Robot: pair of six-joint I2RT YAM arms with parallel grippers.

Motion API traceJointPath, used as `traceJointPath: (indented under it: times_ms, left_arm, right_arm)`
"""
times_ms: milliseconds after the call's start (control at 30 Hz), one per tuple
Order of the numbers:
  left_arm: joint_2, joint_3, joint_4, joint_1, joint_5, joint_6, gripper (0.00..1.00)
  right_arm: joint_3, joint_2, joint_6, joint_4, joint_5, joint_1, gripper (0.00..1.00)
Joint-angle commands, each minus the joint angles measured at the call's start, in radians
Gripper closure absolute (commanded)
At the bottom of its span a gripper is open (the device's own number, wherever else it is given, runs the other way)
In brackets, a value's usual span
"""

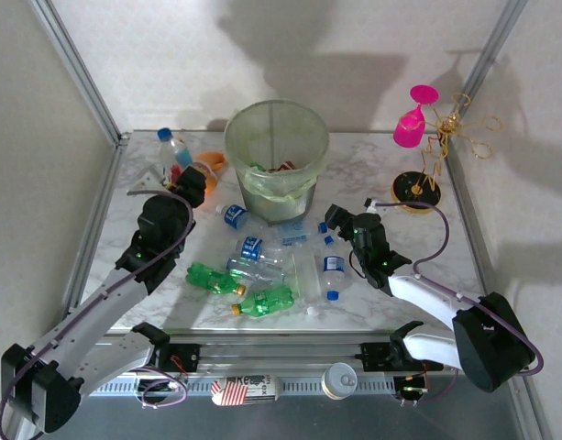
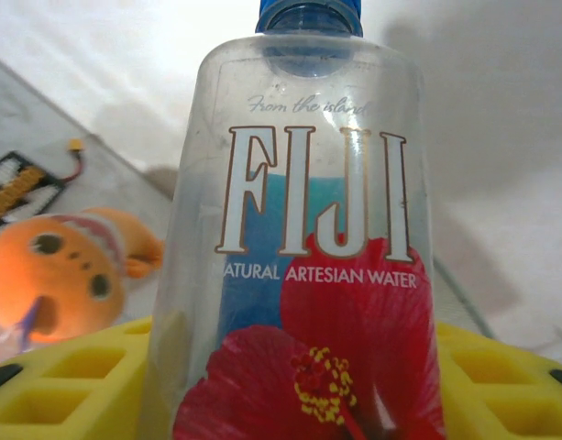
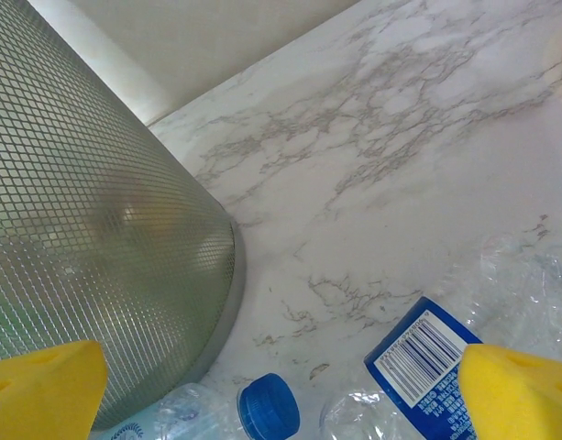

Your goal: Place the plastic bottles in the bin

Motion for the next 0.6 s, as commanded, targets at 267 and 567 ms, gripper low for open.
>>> traceJointPath:
  times_ms: [267,567]
  left_arm:
    - [0.291,0.336,0.028,-0.192,0.004,0.228,0.61]
    - [0.54,0.579,-0.021,-0.206,0.042,0.249,0.57]
  right_arm:
    - [-0.056,-0.09,-0.018,-0.022,0.051,-0.017,0.01]
    - [-0.088,-0.147,-0.012,-0.039,0.053,-0.026,0.01]
